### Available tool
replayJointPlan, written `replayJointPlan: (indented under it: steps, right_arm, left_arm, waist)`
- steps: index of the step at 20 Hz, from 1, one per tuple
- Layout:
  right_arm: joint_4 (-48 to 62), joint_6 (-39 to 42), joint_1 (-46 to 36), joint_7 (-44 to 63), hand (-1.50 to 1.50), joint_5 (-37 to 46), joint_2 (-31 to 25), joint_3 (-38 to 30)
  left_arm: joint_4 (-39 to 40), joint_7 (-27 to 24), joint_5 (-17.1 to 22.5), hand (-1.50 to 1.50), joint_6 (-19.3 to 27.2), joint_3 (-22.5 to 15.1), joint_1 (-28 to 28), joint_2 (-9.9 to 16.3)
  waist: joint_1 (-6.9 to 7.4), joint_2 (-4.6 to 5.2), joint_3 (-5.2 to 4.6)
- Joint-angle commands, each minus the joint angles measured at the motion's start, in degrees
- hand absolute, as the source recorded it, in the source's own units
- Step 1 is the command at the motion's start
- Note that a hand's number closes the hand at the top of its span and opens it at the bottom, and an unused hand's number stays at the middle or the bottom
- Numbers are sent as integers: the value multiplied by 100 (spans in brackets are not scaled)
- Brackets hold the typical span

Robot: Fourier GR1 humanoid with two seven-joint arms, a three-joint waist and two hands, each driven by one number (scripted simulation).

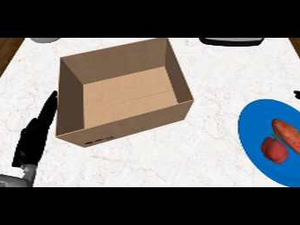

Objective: Pick the sweet potato from the plate and place it in the cardboard box

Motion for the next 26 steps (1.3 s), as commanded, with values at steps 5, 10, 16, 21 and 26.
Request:
replayJointPlan:
  steps: [5,10,16,21,26]
  right_arm:
    - [135,-18,111,-153,-150,650,514,236]
    - [885,-203,-256,-379,-150,1222,765,217]
    - [1282,-377,-177,-578,-150,1515,843,119]
    - [1740,-469,-554,-695,-150,1826,1173,1]
    - [1688,-609,-390,-606,-150,1963,1423,-77]
  left_arm:
    - [-182,-45,-95,0,-155,280,410,-65]
    - [158,50,-416,0,-185,379,0,-291]
    - [-132,107,-452,0,-322,516,344,-355]
    - [-362,252,-608,0,-470,521,330,-503]
    - [-536,396,-888,0,-396,567,491,-604]
  waist:
    - [-162,-51,-8]
    - [-160,-36,-7]
    - [-168,-49,-6]
    - [-148,-47,-6]
    - [-175,-54,-7]
